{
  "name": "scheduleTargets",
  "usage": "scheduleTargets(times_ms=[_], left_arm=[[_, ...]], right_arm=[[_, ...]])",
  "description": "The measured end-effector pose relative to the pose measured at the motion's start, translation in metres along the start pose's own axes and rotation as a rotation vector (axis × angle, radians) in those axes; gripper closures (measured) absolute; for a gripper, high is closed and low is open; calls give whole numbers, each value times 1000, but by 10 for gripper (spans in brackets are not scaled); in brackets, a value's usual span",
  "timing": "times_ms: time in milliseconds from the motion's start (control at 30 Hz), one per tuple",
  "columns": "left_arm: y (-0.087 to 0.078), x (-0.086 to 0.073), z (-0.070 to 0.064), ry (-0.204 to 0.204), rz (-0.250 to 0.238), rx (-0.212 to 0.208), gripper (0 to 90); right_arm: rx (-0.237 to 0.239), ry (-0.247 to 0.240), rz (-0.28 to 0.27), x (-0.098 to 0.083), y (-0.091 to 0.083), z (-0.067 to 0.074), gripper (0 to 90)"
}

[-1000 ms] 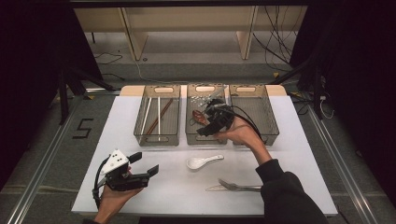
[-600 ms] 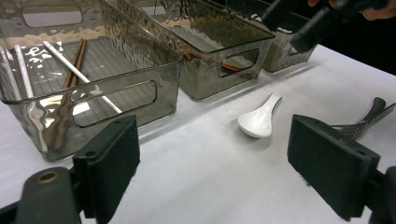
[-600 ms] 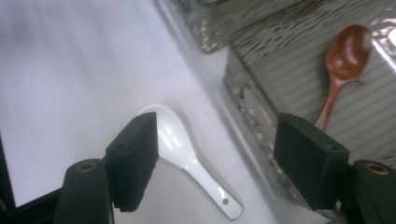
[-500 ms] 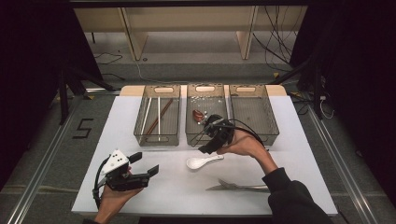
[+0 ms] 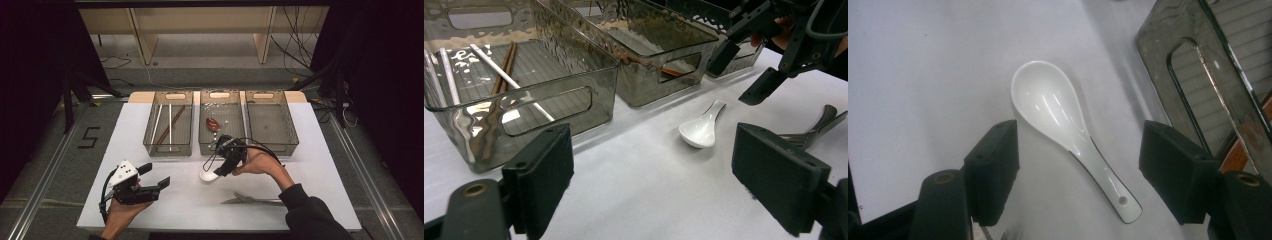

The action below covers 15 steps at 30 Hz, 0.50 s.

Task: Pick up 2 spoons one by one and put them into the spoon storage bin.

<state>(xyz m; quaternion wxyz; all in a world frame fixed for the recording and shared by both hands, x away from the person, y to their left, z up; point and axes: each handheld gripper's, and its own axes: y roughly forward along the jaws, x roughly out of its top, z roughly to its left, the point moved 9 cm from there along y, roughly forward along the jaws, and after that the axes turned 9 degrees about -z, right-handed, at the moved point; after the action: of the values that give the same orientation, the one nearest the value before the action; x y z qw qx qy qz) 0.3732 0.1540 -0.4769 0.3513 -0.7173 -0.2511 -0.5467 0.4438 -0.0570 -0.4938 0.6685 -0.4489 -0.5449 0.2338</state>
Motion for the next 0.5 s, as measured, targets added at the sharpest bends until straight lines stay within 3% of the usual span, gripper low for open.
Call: scheduleTargets(times_ms=[233,267,500], left_arm=[[0,0,0,0,-1,1,166],[0,0,0,0,-1,1,166],[0,0,0,0,-1,1,166]], right_arm=[[5,-6,13,-5,11,0,305],[6,-25,17,-6,13,-1,299],[-13,-42,81,-17,25,-3,313]])
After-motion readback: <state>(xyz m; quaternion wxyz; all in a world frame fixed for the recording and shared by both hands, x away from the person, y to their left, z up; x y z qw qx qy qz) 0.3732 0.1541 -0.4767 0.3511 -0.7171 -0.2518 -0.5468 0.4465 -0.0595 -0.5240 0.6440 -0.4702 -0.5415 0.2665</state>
